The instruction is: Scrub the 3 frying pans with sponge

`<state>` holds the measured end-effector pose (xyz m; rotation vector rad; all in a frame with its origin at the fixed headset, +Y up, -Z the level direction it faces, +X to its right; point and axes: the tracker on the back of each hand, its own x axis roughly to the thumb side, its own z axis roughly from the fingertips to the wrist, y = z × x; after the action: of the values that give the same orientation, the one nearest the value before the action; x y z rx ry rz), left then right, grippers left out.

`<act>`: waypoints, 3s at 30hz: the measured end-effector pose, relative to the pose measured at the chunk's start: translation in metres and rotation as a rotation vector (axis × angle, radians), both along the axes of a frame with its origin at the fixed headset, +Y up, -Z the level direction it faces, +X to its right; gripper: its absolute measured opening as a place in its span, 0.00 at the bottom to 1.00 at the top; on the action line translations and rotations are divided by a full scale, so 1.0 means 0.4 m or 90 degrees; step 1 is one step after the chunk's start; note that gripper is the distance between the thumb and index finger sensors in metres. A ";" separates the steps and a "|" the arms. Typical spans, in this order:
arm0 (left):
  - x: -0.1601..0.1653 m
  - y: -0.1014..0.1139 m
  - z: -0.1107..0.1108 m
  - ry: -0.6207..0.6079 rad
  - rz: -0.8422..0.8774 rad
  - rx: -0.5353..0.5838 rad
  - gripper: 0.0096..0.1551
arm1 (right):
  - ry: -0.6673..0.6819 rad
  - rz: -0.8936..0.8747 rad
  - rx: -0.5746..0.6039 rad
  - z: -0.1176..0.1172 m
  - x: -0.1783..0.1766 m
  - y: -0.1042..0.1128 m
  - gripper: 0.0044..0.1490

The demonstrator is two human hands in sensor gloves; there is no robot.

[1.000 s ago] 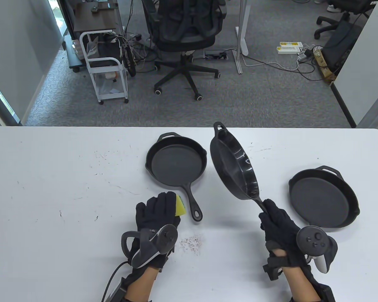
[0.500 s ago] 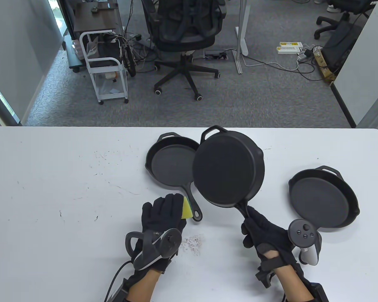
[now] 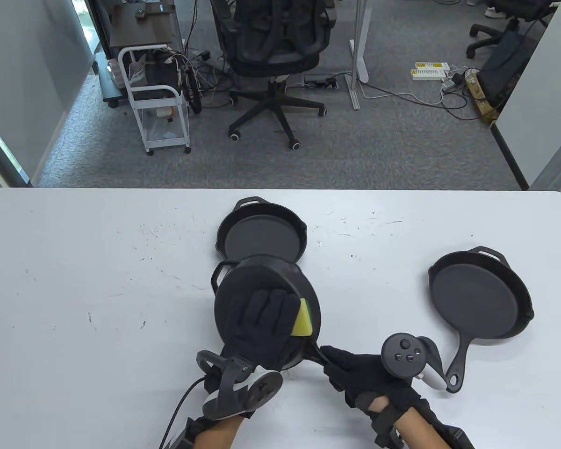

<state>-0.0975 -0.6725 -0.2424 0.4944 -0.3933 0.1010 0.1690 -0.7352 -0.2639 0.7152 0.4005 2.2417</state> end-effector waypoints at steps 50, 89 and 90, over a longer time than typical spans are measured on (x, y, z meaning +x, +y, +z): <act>0.045 -0.027 -0.009 -0.020 -0.005 -0.080 0.44 | -0.013 -0.029 -0.057 -0.021 0.036 -0.020 0.32; -0.056 -0.108 -0.097 0.051 0.053 -0.224 0.47 | -0.139 -0.119 -0.055 -0.034 0.143 0.005 0.32; -0.040 -0.116 -0.096 0.038 0.047 -0.239 0.47 | -0.166 -0.117 -0.044 -0.030 0.148 0.009 0.32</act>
<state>-0.1135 -0.7190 -0.2808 0.1412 -0.2880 0.2259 0.2282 -0.7317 -0.2761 0.3985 0.2716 2.1014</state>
